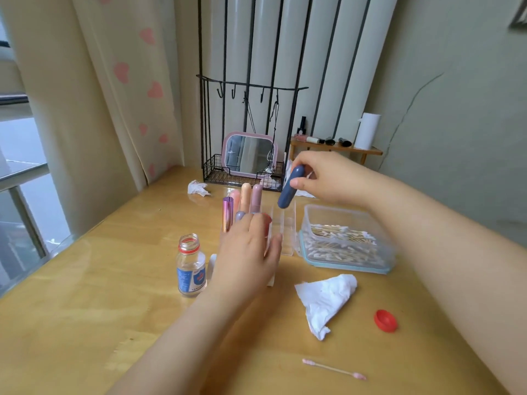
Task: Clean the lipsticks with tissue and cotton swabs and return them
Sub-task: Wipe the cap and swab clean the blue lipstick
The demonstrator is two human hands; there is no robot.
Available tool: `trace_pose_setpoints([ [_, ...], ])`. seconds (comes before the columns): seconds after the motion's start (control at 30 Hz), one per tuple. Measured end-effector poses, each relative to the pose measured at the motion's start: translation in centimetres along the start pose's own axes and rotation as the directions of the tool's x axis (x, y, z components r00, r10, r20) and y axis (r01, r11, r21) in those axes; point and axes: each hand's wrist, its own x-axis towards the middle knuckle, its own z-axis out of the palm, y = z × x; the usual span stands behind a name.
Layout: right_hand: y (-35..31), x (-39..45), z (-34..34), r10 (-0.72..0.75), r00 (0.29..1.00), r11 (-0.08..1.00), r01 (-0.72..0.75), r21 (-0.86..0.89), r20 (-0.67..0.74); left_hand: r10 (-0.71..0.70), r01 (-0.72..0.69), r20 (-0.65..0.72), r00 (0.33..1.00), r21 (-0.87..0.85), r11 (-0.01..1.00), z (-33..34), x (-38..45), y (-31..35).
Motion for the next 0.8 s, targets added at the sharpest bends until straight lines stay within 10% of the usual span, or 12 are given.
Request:
trace_pose_setpoints([
  [0.13,-1.2,-6.1,-0.8,-0.006,0.999,0.996,0.003,0.092,0.035,-0.049,0.075,0.112,0.993,-0.243,0.967,-1.1,0.2,3.7],
  [0.53,-0.7,-16.7,2.7,0.042,0.994,0.937,-0.073,0.343,0.097,0.053,0.05,0.407,0.912,-0.239,0.97,-3.8,-6.4,6.4],
  [0.8,2.9,-18.1,3.3,0.286,0.954,0.725,-0.276,0.631,0.089,-0.188,0.333,0.404,0.895,-0.325,0.885,-4.2,-6.9,5.8],
])
